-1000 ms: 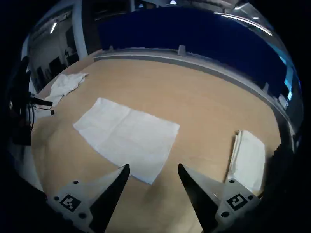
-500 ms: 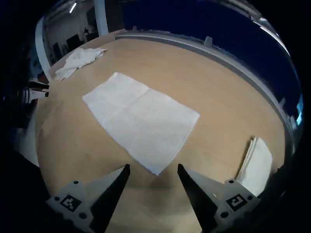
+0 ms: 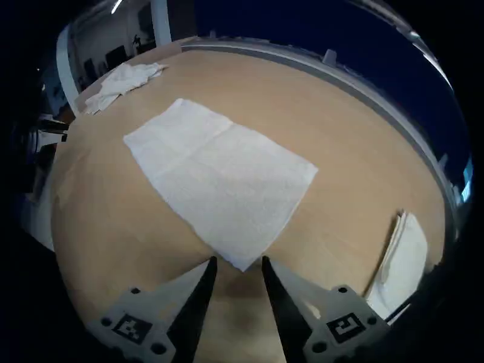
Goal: Fold towel
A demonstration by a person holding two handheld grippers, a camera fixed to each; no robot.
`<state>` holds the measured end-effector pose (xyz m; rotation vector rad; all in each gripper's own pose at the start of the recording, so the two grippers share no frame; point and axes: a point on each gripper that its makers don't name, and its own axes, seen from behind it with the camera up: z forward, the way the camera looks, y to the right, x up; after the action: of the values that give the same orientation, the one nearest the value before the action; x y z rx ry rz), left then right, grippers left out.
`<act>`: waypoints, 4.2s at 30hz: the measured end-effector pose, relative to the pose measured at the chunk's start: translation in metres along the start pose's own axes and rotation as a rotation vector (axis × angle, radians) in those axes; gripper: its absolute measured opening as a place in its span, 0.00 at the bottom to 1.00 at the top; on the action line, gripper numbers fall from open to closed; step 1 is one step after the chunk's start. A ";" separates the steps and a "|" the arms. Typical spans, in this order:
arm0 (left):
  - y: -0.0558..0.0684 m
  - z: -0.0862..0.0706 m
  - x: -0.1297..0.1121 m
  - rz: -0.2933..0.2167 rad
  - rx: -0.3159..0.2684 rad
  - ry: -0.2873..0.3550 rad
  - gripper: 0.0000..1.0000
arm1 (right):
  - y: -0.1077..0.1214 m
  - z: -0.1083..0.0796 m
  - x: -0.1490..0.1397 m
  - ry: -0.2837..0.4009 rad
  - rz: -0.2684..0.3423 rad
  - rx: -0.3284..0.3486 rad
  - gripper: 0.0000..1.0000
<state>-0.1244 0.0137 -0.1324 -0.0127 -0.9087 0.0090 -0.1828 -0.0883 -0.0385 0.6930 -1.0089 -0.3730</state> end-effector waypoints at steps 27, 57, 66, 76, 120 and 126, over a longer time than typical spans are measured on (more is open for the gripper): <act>0.009 -0.004 -0.012 -0.009 -0.020 -0.018 0.94 | 0.004 0.003 0.000 0.009 0.036 -0.004 0.04; 0.001 -0.017 -0.006 -0.029 -0.026 0.035 0.94 | -0.027 -0.042 0.152 0.186 -0.181 -0.012 0.04; 0.000 -0.026 -0.011 -0.040 -0.030 0.043 0.94 | -0.048 -0.036 0.170 0.191 -0.235 0.021 0.04; -0.006 -0.035 -0.012 -0.072 -0.024 0.053 0.94 | -0.111 0.002 0.199 0.211 -0.310 0.135 0.04; -0.004 -0.037 -0.024 -0.122 -0.010 0.038 0.94 | -0.173 0.066 0.182 0.207 -0.219 0.282 0.98; 0.000 -0.039 -0.024 -0.117 -0.013 0.038 0.94 | -0.162 0.061 0.175 0.203 -0.188 0.249 0.98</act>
<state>-0.1083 0.0128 -0.1751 0.0285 -0.8698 -0.1052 -0.1454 -0.3303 -0.0152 1.0349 -0.8064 -0.3354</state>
